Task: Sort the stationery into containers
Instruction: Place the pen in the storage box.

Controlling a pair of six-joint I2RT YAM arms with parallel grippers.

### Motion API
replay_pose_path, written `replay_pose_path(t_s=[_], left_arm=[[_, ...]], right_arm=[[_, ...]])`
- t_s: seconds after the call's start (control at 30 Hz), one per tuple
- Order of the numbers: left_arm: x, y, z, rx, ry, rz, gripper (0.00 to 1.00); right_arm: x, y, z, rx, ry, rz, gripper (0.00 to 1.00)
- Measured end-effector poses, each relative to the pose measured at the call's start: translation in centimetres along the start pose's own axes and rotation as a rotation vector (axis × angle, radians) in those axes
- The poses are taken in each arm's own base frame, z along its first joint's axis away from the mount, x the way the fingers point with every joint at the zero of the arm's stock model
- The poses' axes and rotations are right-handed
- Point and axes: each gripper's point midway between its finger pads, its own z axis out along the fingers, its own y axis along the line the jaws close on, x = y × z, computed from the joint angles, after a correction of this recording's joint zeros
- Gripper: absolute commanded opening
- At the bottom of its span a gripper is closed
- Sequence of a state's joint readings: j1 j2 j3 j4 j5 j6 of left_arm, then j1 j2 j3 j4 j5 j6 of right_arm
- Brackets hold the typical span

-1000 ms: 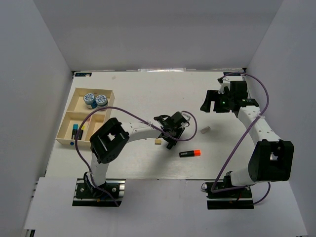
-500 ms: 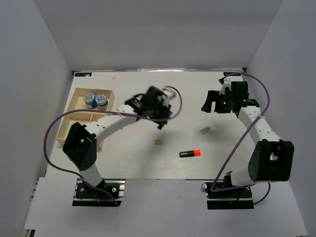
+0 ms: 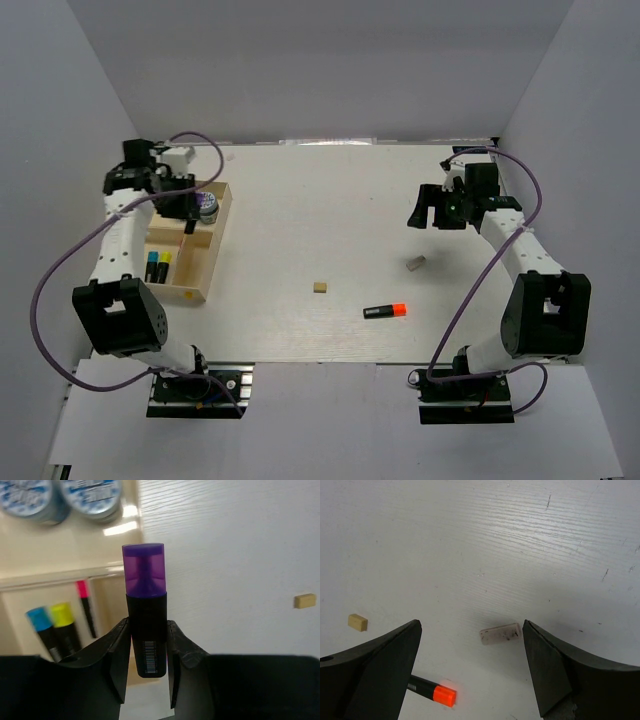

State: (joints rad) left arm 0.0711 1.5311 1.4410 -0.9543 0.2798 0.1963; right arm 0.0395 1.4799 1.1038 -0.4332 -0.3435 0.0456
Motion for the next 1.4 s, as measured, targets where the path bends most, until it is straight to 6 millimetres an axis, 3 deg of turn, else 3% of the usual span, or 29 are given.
replay_pose_path(t_s=[0.1, 0.27, 0.63, 0.93, 1.17, 1.4], left_arm=[[1.0, 4.7, -2.6, -0.037, -0.006, -0.033, 0.0], [4.5, 9.8, -4.6, -0.06, 0.039, -0.061, 0.0], [10.3, 17.9, -3.8, -0.09, 0.155, -0.117, 0.0], [11.3, 19.1, -3.0, -0.153, 0.158, -0.076, 0.01], [12.7, 19.3, -1.7, -0.17, 0.183, -0.074, 0.3], [12.1, 19.6, -1.4, -0.188, 0.167, -0.07, 0.64]], right_arm=[[0.2, 0.0, 0.0, 0.001, 0.008, 0.002, 0.87], [0.3, 0.0, 0.0, 0.0, 0.011, 0.0, 0.87], [0.3, 0.1, 0.0, -0.008, 0.014, -0.004, 0.86], [0.2, 0.4, 0.1, -0.026, 0.021, -0.003, 0.86], [0.5, 0.4, 0.1, -0.028, 0.035, 0.003, 0.86], [0.7, 0.3, 0.5, -0.033, 0.047, 0.009, 0.86]])
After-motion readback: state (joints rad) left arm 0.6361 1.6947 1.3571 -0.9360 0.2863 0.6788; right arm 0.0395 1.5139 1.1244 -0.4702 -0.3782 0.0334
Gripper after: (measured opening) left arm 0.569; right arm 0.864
